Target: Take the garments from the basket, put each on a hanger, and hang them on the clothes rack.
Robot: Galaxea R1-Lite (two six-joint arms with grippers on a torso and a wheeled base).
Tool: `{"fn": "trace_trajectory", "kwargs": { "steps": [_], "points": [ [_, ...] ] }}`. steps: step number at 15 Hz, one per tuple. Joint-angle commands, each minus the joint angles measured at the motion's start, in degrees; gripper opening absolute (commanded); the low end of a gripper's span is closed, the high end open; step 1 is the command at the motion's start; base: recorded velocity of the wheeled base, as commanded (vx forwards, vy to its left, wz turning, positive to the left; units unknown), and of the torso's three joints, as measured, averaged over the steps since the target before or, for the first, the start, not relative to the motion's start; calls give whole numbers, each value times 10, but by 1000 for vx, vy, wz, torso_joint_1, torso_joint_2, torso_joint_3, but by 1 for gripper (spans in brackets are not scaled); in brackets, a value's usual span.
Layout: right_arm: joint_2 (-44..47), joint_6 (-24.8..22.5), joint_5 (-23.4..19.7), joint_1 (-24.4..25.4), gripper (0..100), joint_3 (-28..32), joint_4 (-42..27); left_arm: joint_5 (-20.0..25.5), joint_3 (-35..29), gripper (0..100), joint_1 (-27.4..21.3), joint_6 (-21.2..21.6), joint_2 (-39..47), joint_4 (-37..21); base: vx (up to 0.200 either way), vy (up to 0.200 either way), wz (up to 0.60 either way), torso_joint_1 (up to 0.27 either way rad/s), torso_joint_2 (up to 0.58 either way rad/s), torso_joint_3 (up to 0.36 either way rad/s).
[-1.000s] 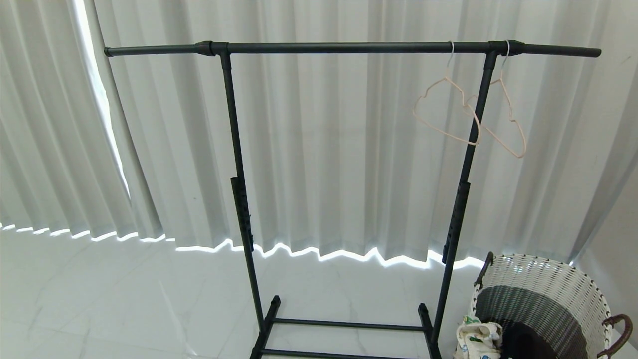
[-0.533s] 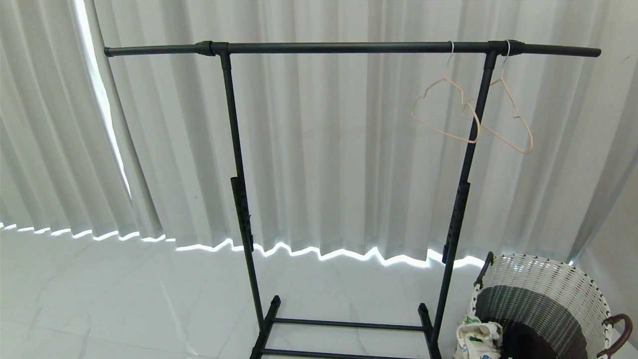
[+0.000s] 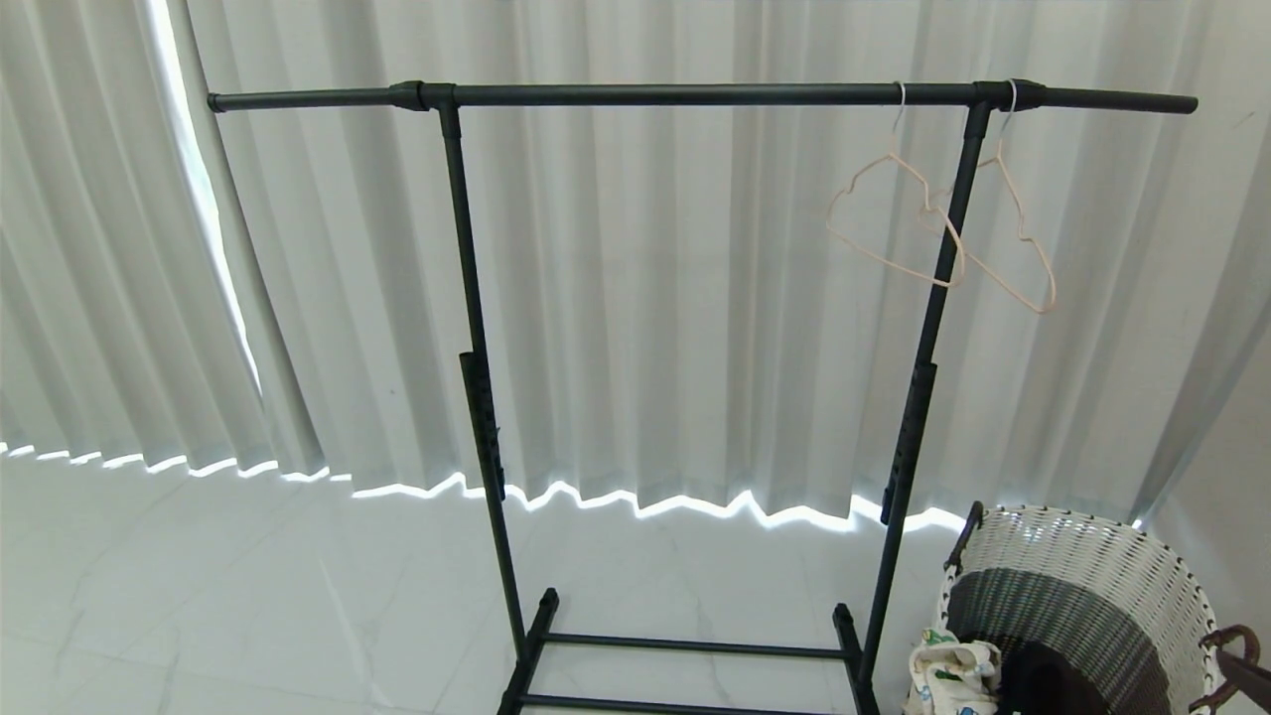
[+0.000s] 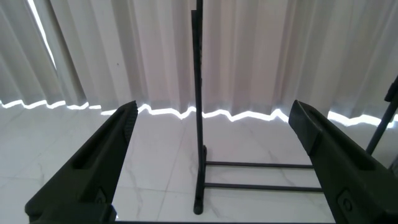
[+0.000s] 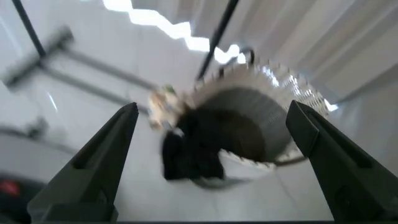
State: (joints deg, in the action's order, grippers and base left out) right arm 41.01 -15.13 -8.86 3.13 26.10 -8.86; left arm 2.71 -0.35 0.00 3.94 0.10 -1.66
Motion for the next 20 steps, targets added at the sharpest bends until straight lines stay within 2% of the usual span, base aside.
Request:
{"fn": "trace_trajectory", "kwargs": {
  "steps": [1, 3, 5, 7, 11, 13, 16, 18, 20],
  "points": [
    [220, -134, 1, -63, 100, -41, 40, 0, 0, 100, 0, 0, 0, 0, 0, 0, 0, 0, 0, 0],
    [268, -172, 2, -72, 100, -66, 47, 0, 0, 100, 0, 0, 0, 0, 0, 0, 0, 0, 0, 0],
    [311, -176, 5, -72, 100, -66, 54, 0, 0, 100, 0, -1, 0, 0, 0, 0, 0, 0, 0, 0],
    [381, -175, 38, -72, 100, -68, 89, 0, 0, 100, 0, 0, 0, 1, 0, 0, 0, 0, 0, 0],
    [535, -175, 44, -61, 100, -62, 233, 0, 0, 100, 0, 0, 0, 0, 0, 0, 0, 0, 0, 0],
    [604, -175, 70, -61, 100, -66, 316, -1, 0, 100, 0, 0, 0, 0, 0, 0, 0, 0, 0, 0],
    [682, -176, 84, -59, 100, -59, 390, 0, 0, 100, 0, 0, 0, 0, 0, 0, 0, 0, 0, 0],
    [725, -175, 117, -59, 100, -54, 436, 0, 0, 100, 0, 0, 0, 0, 0, 0, 0, 0, 0, 0],
    [750, -175, 123, -59, 100, -54, 460, 0, 0, 100, 0, 0, 0, 0, 0, 0, 0, 0, 0, 0]
  ]
}}
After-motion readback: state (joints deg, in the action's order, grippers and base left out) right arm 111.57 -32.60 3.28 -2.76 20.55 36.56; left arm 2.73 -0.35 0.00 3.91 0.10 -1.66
